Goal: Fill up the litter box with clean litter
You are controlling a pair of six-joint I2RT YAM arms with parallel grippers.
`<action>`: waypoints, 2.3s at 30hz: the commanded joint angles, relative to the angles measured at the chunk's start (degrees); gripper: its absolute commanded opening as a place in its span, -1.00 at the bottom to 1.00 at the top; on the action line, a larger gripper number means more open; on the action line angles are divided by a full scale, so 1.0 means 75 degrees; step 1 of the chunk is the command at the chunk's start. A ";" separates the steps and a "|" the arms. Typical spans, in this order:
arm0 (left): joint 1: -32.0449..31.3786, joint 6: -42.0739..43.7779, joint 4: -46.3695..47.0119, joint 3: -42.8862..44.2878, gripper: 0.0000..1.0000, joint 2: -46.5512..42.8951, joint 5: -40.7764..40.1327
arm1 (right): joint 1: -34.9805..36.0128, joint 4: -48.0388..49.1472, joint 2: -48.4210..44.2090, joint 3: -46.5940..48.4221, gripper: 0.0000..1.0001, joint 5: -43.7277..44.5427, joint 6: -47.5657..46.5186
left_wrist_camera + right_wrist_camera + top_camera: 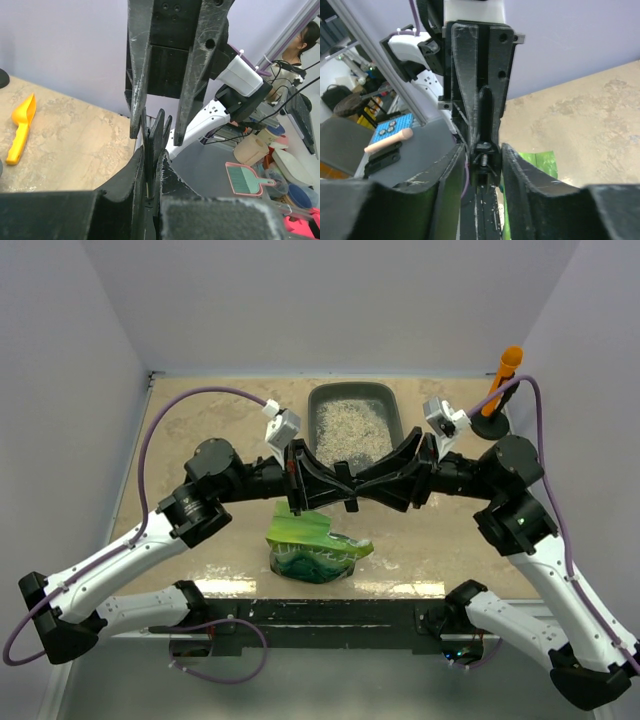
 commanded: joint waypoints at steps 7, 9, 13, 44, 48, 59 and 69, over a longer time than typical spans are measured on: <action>0.0068 0.0426 -0.0286 0.0654 -0.75 -0.0170 -0.0338 | 0.0038 0.0199 -0.0183 -0.0167 -1.00 -0.0172 0.0015; 0.0080 0.0578 -0.0414 0.0689 -0.02 -0.0263 -0.0338 | 0.0027 0.0233 -0.0324 -0.0167 -1.00 0.0097 0.0026; 0.0080 0.1304 -0.1572 0.0994 0.99 -0.0475 -0.0326 | 0.0027 -0.0397 -0.0278 0.0124 -1.00 0.0426 -0.0335; 0.0009 0.5184 -0.5888 -0.0847 0.82 -0.1352 -0.3010 | 0.0027 -0.2579 -0.0102 0.0372 -1.00 0.0450 -0.1907; 0.0021 0.5149 -0.6075 -0.0448 0.82 -0.1658 -0.2918 | 0.0027 -0.2450 -0.0079 0.0220 -1.00 0.0415 -0.1837; 0.0021 0.5196 -0.6602 -0.0517 0.80 -0.1577 -0.1827 | 0.0027 -0.2333 -0.0090 0.0091 -1.00 0.0403 -0.1732; -0.0084 0.5196 -0.6450 -0.0834 0.74 -0.1588 -0.1557 | 0.0027 -0.2286 0.0039 -0.0038 -1.00 0.0145 -0.1661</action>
